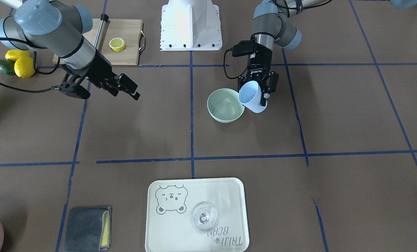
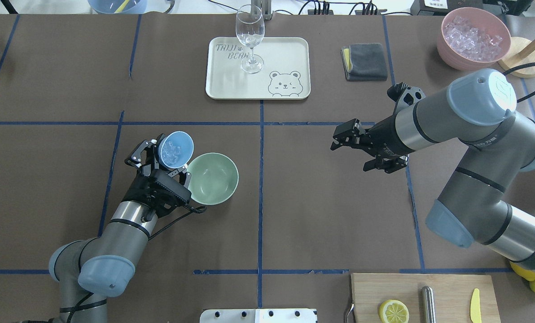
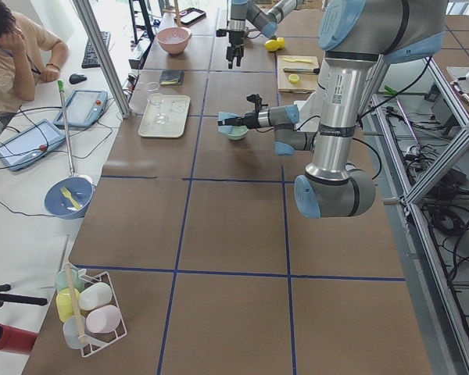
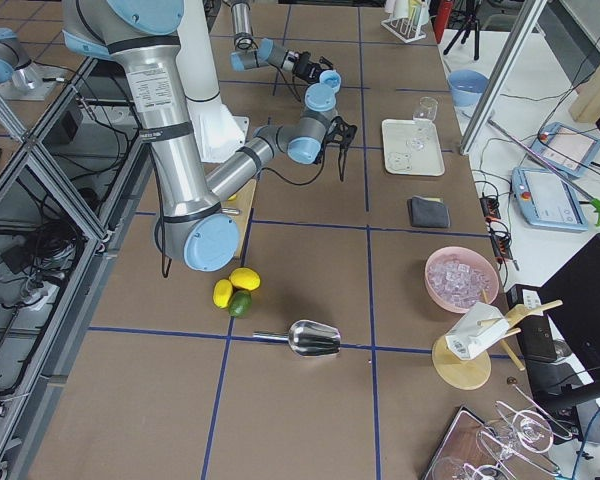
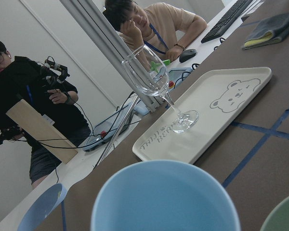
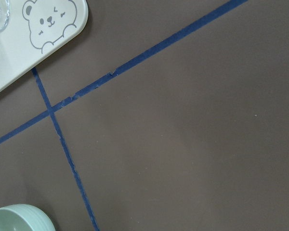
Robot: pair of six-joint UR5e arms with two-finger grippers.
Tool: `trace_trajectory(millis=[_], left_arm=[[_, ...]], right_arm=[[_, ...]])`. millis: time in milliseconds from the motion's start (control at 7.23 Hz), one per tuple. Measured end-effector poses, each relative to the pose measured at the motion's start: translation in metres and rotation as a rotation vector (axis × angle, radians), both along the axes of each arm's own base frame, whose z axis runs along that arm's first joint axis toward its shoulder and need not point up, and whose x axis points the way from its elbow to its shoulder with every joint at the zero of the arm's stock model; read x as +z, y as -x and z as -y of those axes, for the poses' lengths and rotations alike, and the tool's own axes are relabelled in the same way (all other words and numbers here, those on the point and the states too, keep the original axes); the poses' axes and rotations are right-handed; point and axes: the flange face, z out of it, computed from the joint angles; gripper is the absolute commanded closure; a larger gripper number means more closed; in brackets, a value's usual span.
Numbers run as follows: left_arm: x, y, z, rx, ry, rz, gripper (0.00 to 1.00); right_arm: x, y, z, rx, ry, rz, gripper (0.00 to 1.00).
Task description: Pour ice into bowl
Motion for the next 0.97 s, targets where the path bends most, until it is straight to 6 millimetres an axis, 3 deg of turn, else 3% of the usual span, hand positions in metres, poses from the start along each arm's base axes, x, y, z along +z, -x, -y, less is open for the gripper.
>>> trace_trajectory(millis=[692, 969], left_arm=[[0.007, -0.008, -0.008, 0.008, -0.236, 0.758, 1.00], [0.004, -0.015, -0.016, 0.008, -0.260, 0.970, 1.00]], right_arm=[[0.000, 0.004, -0.004, -0.003, 0.009, 0.001, 0.00], [0.004, 0.003, -0.007, -0.002, 0.010, -0.005, 0.00]])
